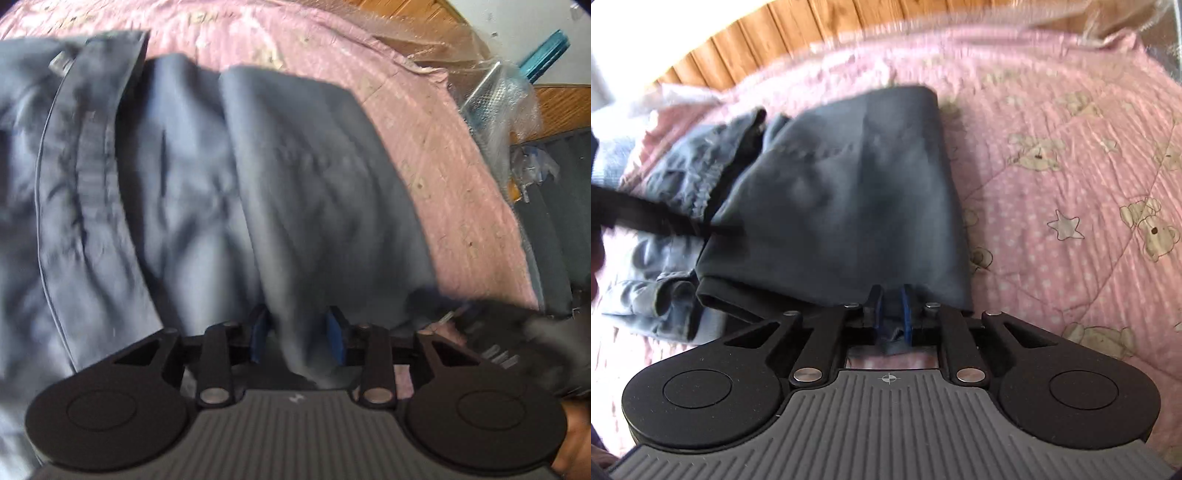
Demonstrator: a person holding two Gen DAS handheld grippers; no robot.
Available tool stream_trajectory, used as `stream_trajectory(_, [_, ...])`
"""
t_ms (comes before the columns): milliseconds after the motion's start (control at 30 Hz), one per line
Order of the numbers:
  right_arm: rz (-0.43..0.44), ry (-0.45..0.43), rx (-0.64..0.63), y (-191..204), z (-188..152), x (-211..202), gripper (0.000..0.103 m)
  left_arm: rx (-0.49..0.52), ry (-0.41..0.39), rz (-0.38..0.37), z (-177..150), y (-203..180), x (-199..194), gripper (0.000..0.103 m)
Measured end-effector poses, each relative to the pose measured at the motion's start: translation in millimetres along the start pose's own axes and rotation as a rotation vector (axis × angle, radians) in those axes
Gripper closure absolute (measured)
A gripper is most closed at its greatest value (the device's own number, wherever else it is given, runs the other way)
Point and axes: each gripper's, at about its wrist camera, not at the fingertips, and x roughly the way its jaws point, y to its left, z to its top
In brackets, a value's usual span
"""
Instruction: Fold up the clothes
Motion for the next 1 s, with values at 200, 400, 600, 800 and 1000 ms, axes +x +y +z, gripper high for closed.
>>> stream_trajectory(200, [0.085, -0.096, -0.122, 41.4, 68.3, -8.7, 0.069, 0.003, -0.153, 0.067, -15.2, 9.9, -60.9, 0.062])
stream_trajectory(400, [0.147, 0.056, -0.298, 113.9, 110.9, 87.9, 0.069, -0.143, -0.136, 0.249, -50.1, 57.9, -68.2, 0.069])
stream_trajectory(600, [0.098, 0.047, -0.364, 139.2, 101.1, 86.6, 0.064, -0.309, -0.228, 0.155, -62.7, 79.2, -104.8, 0.073])
stream_trajectory(800, [0.314, -0.001, -0.459, 200.8, 55.9, 24.4, 0.068, -0.340, -0.441, 0.190, -1.1, 124.5, -162.6, 0.066])
stream_trajectory(1000, [0.260, 0.039, -0.518, 234.7, 7.5, 39.5, 0.068, -0.229, -0.426, 0.265, 101.6, 179.8, -131.6, 0.067])
